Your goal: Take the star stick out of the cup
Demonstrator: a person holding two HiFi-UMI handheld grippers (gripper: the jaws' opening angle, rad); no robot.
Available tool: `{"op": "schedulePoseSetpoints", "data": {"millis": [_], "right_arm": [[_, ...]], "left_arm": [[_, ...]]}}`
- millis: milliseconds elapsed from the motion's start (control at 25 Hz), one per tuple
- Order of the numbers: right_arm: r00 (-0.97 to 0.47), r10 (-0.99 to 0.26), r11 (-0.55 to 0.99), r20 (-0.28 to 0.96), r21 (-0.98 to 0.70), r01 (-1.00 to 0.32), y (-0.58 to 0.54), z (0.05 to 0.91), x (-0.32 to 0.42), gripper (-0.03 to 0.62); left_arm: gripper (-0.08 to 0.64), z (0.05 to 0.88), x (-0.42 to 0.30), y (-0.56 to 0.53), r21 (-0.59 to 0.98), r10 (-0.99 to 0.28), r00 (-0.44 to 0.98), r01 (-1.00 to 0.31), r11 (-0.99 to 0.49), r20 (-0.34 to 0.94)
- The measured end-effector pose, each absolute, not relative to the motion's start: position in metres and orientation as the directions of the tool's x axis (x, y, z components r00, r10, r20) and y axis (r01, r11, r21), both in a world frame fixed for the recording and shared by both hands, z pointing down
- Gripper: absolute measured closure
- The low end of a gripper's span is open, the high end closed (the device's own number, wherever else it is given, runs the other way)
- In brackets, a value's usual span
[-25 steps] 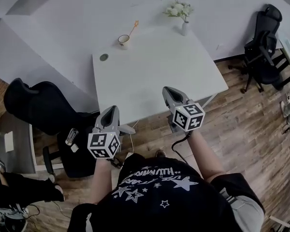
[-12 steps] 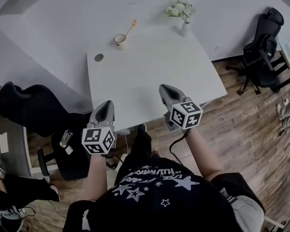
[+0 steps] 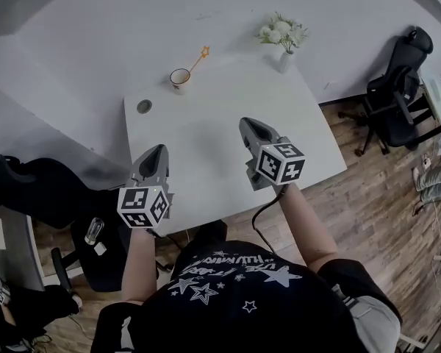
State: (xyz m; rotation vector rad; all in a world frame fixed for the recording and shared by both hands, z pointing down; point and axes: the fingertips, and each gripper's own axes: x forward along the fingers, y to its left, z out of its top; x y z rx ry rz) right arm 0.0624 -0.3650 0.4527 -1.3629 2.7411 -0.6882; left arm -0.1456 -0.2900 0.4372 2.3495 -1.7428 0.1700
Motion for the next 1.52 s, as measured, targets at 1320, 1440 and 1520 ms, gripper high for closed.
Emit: {"op": "schedulePoseSetpoints", "data": {"millis": [1320, 1440, 1520], "right_arm": [[-0.588, -0.756, 0.412, 0.289, -0.487, -0.770, -0.625, 0.521, -0.068, 0.454], [-0.589, -0.756, 0.412, 0.287, -0.491, -0.768, -0.632, 0.523, -0.072, 0.457], [-0.591, -0.754, 0.416, 0.286, -0.490, -0.766, -0.636, 0.524, -0.076, 0.466]], "left_arm": [[0.557, 0.505, -0.223, -0.501, 0.186, -0.882, 0.305, -0.950, -0.252, 0.360], [0.557, 0.509, -0.223, -0.505, 0.189, -0.879, 0.309, -0.948, -0.256, 0.363], [0.557, 0.511, -0.224, -0.507, 0.192, -0.876, 0.313, -0.947, -0.258, 0.366]]}}
